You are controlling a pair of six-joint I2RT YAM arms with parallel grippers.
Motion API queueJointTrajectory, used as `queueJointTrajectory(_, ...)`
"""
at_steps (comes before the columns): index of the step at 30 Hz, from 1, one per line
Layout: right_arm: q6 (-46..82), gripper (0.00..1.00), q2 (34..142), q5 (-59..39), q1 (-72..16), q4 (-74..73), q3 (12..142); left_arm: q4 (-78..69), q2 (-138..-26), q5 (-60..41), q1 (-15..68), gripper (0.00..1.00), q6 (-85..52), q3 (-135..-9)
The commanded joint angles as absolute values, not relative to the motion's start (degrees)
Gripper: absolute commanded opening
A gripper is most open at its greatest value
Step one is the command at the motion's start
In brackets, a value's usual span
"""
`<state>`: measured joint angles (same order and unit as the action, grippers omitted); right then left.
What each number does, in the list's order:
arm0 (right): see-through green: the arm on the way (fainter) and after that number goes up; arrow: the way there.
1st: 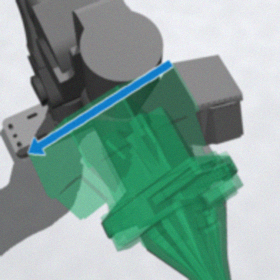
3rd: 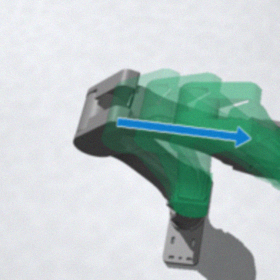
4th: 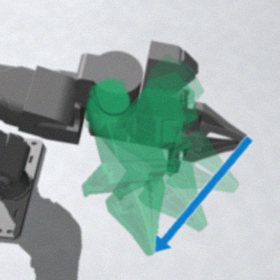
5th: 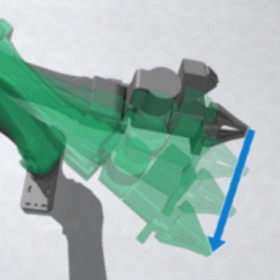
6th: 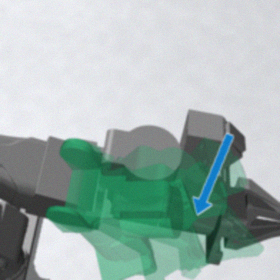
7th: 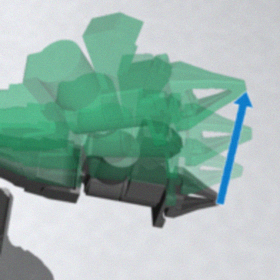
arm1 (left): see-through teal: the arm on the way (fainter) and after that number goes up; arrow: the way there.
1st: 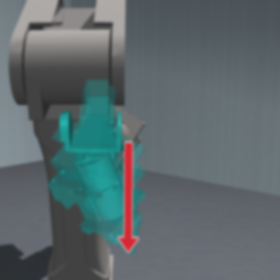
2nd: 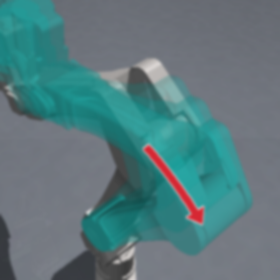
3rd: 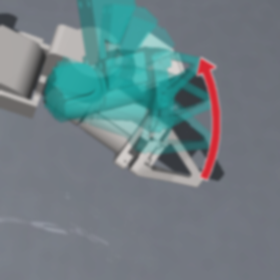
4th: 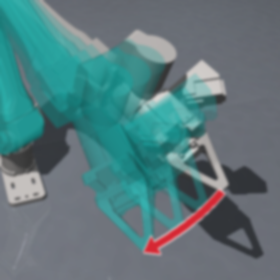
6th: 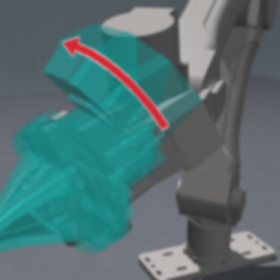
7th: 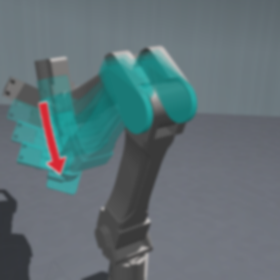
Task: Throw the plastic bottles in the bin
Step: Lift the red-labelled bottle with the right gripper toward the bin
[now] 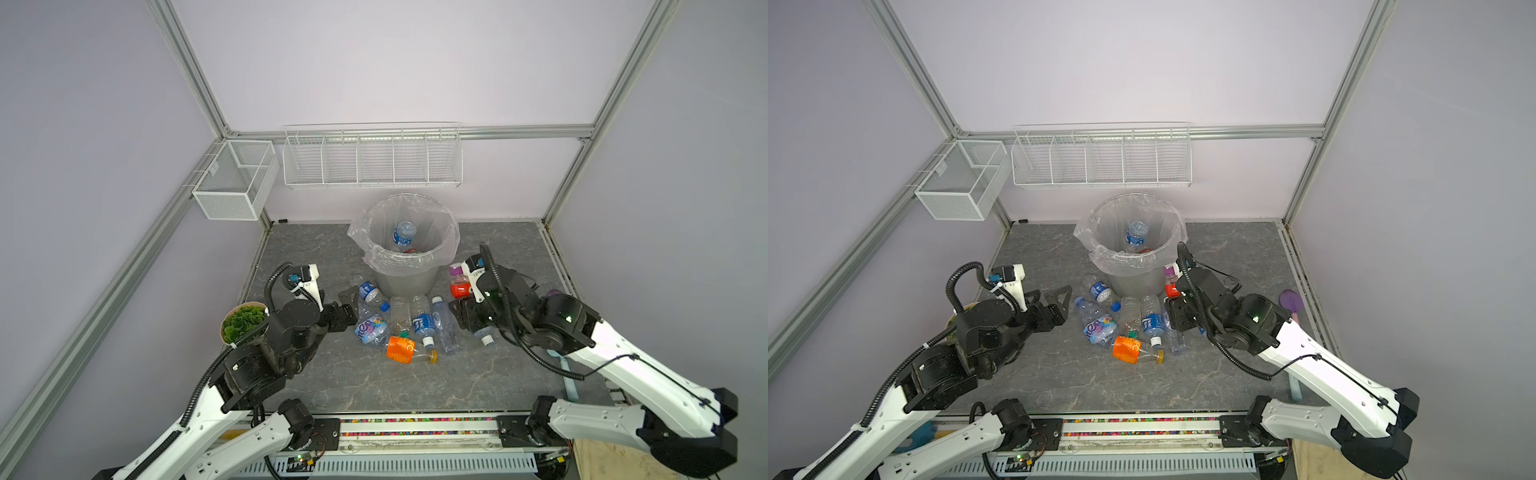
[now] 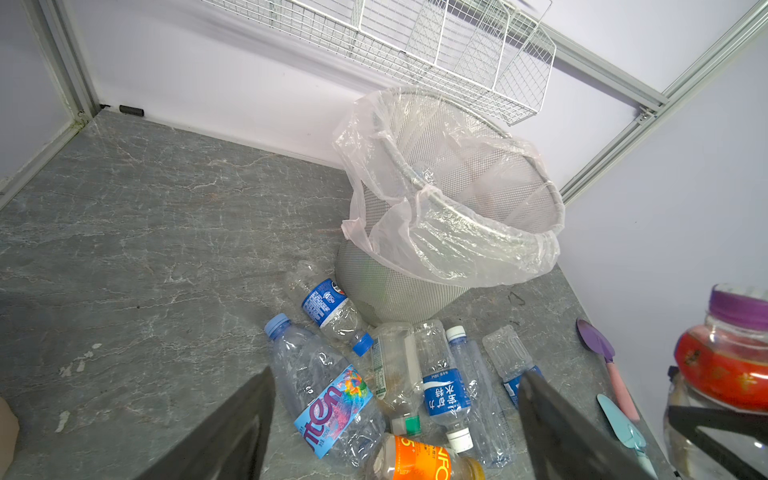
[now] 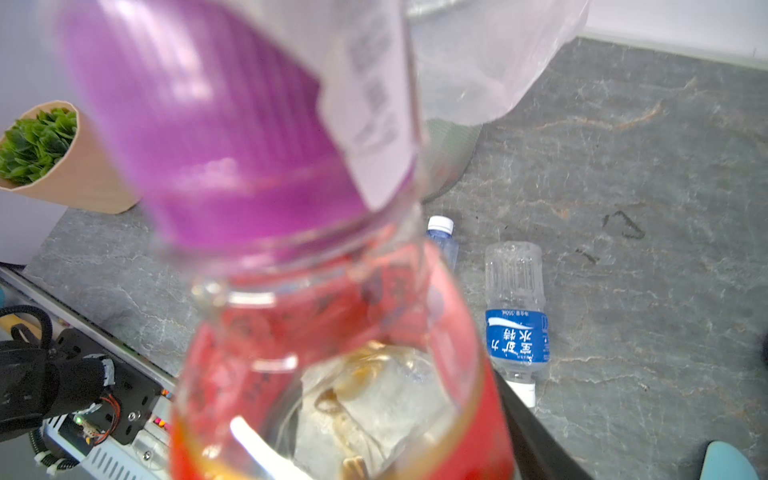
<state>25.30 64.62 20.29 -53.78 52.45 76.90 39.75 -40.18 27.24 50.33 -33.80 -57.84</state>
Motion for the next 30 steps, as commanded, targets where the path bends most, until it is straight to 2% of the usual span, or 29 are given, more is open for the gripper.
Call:
queueJointTrajectory(1, 20.6, 0.07, 65.5, 23.6, -54.1, 51.4, 81.1, 41.0, -39.9, 28.6, 50.7, 0.9, -34.3, -58.2)
queueJointTrajectory(30, 5.4, 0.07, 71.6, 25.1, -54.1, 44.4, 103.4, 41.1, -40.6, 29.4, 50.6, 0.9, -33.2, -59.0)
